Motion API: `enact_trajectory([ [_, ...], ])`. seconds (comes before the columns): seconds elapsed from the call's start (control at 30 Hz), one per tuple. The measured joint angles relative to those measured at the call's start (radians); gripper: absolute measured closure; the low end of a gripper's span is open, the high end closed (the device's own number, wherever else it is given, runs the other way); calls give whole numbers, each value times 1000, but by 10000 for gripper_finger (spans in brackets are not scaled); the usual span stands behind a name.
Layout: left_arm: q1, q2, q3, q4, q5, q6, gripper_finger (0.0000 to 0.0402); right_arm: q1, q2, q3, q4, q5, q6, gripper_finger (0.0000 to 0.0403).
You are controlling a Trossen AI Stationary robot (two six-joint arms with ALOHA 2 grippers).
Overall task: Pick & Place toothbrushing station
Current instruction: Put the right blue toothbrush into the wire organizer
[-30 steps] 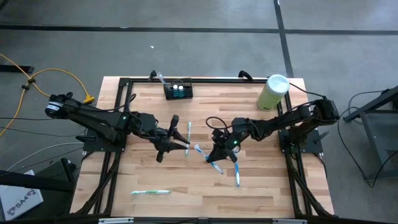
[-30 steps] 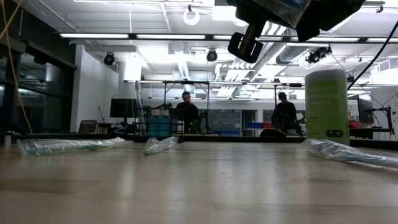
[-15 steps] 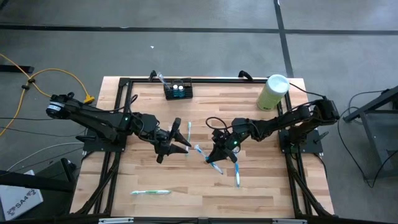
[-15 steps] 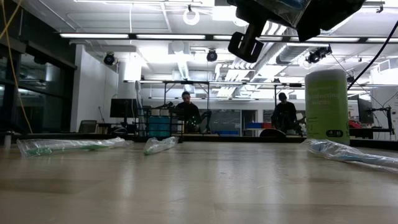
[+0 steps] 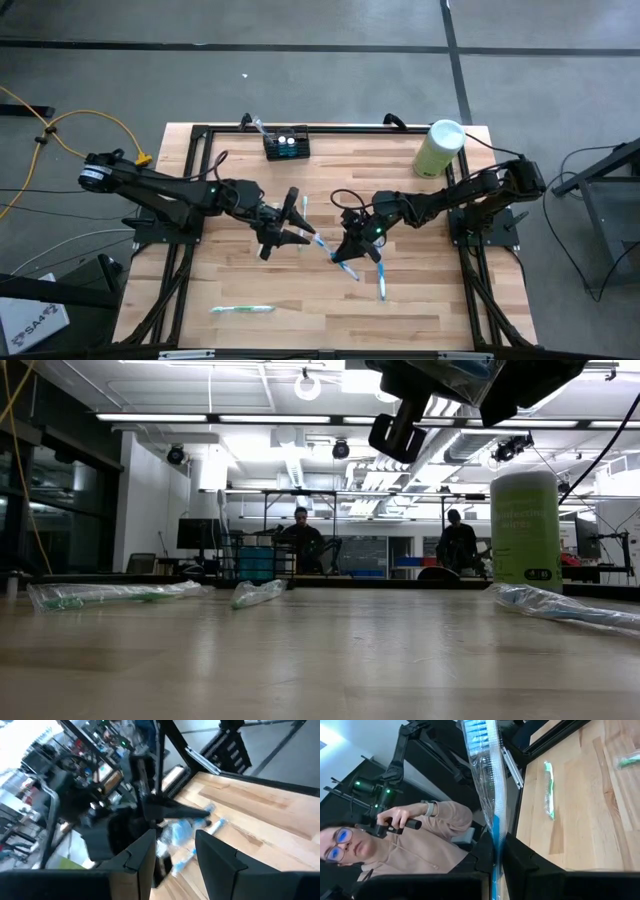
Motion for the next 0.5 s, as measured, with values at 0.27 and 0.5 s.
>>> enact_trajectory([
  [0.27,0,21,-1,17,12,6,269,0,0,0,0,1,-3,388],
  [0.5,0,22,-1,31,16,6,269,0,0,0,1,4,-4,388],
])
